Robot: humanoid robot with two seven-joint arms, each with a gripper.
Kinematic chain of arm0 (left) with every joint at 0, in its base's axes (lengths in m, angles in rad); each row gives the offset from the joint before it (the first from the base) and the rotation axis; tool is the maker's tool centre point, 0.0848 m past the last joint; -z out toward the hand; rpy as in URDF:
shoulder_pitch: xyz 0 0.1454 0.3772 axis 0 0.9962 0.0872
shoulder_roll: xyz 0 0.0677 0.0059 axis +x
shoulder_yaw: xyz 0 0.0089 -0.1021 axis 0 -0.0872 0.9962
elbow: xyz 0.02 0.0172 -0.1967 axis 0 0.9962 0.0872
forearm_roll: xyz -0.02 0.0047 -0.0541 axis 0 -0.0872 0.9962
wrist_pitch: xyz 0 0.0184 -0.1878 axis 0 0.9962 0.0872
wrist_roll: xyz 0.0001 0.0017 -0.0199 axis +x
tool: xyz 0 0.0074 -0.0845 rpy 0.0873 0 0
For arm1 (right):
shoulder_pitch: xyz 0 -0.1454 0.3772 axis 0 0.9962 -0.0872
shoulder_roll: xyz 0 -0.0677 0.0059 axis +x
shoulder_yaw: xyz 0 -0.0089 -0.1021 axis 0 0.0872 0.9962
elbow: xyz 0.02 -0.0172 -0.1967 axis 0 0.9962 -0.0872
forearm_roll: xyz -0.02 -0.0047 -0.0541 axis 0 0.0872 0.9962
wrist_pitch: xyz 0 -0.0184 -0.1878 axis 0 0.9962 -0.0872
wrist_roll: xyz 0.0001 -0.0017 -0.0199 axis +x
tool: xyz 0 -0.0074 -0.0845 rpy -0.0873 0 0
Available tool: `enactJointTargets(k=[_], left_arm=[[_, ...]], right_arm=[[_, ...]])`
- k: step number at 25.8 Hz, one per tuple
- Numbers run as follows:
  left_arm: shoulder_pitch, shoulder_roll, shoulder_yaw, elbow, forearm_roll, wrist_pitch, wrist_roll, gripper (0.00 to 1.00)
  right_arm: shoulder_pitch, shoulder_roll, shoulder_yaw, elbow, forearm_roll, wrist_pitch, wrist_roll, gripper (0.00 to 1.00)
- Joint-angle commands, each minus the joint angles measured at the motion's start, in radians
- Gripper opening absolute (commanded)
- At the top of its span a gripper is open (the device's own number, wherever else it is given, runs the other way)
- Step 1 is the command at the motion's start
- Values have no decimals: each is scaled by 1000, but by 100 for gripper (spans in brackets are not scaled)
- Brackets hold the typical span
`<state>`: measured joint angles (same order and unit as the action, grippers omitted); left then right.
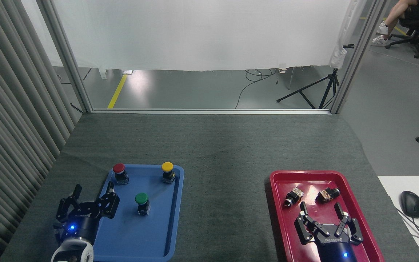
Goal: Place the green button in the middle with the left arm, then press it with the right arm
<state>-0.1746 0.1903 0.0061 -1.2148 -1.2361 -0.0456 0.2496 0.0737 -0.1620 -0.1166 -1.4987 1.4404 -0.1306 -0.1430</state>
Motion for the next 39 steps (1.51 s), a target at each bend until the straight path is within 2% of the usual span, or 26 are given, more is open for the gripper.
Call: enactJointTargets(k=[1,8,39], left_arm=[[7,-2,2,-9,1,-7,-3,100],[38,6,2,-43,-9,-10,-4,99],[40,11,0,-54,-2,-45,-13,99]], right_arm=[[0,1,0,0,0,0,3,99],[0,-1,0,0,0,0,3,99],[0,1,0,0,2,6,-13,99]])
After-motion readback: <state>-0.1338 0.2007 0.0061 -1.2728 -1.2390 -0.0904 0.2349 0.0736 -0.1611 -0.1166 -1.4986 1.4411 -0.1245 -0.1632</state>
